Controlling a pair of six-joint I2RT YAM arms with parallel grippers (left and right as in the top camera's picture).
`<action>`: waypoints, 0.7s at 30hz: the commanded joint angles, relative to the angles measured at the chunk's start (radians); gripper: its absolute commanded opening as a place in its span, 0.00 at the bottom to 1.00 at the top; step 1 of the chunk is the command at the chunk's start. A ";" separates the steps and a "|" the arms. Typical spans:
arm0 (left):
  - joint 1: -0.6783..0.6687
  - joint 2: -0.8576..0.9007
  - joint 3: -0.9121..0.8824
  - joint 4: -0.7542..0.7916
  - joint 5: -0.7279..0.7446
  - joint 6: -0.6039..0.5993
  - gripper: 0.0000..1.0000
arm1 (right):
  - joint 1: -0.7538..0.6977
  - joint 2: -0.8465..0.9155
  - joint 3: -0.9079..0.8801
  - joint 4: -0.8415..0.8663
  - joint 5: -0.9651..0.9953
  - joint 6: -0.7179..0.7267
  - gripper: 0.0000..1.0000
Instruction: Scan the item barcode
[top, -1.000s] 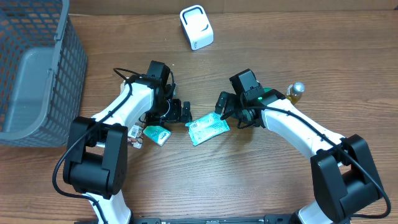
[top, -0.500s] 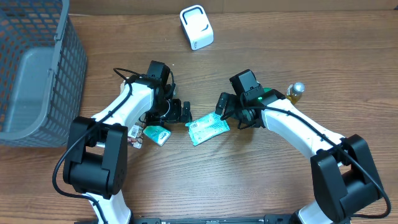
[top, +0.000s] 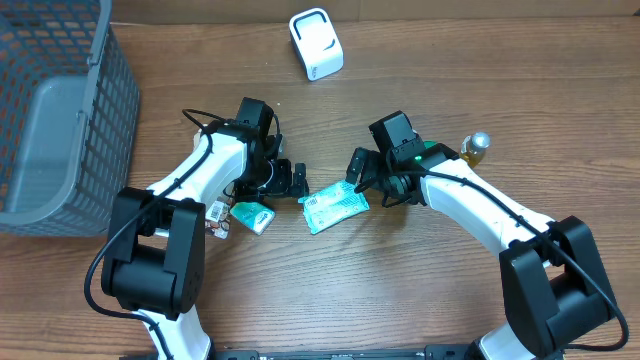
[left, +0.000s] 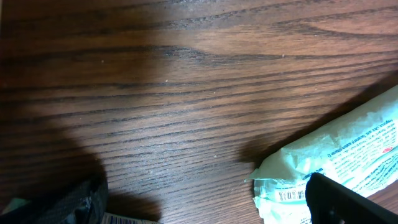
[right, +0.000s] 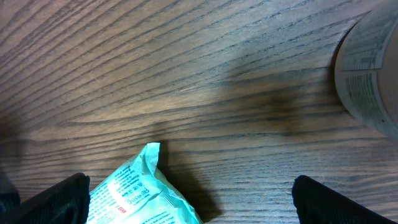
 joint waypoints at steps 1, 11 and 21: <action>-0.002 -0.028 0.019 0.001 -0.010 -0.008 1.00 | 0.002 -0.021 0.019 0.004 0.016 0.000 1.00; -0.002 -0.028 0.019 0.001 -0.010 -0.008 1.00 | 0.002 -0.021 0.019 -0.006 0.016 0.000 1.00; -0.002 -0.028 0.019 0.001 -0.010 -0.009 1.00 | 0.002 -0.021 0.019 0.032 0.016 0.000 1.00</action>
